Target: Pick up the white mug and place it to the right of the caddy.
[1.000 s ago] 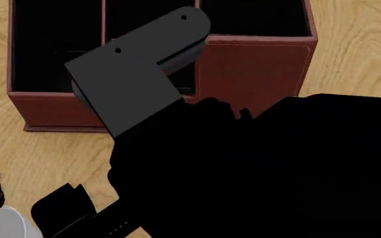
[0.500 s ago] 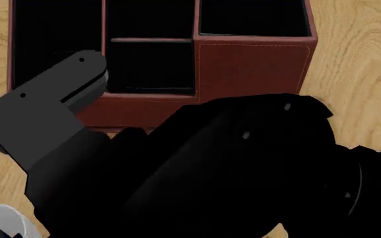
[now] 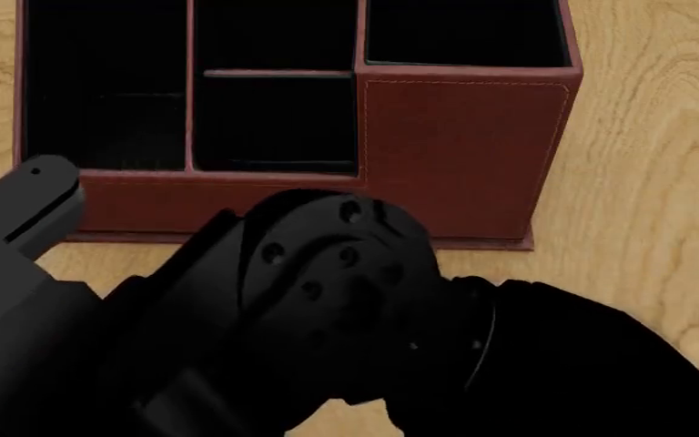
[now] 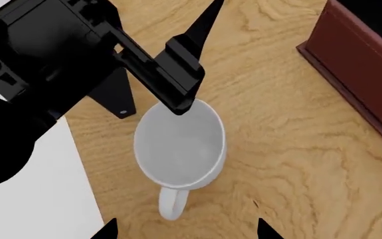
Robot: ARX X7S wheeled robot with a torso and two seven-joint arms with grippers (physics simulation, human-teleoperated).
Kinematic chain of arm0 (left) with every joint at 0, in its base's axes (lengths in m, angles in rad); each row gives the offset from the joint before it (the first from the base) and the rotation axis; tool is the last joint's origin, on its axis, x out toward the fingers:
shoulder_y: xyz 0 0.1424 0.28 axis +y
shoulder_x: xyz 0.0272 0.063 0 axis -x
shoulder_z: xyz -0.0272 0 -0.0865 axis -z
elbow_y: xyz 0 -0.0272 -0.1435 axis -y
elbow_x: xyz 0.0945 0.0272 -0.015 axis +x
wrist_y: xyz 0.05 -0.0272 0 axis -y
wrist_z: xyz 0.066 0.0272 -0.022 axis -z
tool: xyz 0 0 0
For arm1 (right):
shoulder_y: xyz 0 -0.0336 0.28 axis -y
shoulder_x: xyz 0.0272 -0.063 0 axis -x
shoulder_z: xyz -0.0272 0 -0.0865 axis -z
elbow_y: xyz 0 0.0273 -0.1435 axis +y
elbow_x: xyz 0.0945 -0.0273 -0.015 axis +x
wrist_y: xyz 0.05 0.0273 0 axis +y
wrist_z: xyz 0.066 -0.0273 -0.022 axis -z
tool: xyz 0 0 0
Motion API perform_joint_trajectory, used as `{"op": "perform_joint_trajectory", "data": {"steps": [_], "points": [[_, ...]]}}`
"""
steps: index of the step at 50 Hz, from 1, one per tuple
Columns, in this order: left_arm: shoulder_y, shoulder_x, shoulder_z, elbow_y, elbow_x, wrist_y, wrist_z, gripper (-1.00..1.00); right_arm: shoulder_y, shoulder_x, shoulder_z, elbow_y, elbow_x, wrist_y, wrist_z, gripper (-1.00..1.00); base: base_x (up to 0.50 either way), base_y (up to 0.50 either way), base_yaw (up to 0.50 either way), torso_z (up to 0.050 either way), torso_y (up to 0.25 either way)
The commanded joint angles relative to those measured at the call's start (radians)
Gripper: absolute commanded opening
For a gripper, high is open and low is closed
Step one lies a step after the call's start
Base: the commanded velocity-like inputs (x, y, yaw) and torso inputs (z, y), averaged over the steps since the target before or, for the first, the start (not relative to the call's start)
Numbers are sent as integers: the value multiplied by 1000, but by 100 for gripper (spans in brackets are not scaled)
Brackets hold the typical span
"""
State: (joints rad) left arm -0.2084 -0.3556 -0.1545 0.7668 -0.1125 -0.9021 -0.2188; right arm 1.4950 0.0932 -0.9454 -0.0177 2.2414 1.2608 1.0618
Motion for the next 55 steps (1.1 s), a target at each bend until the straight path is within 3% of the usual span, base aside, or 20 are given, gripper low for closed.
{"op": "perform_joint_trajectory", "data": {"steps": [1,14,39,55], "points": [[10,-3,-10,4,-3,3,-3,100,-37,-48,3,71,-162,49,-157,100,0,0,0,0,0],[13,-4,-1,-24,-1,29,-5,100,-88,-57,-31,118,-301,43,-302,100,0,0,0,0,0],[34,-8,-15,-44,-6,55,-9,100,-87,-81,-152,171,-379,-9,-447,100,0,0,0,0,0],[35,-11,-19,-56,-10,65,-11,100,-54,-89,-301,222,-450,-119,-635,100,0,0,0,0,0]]}}
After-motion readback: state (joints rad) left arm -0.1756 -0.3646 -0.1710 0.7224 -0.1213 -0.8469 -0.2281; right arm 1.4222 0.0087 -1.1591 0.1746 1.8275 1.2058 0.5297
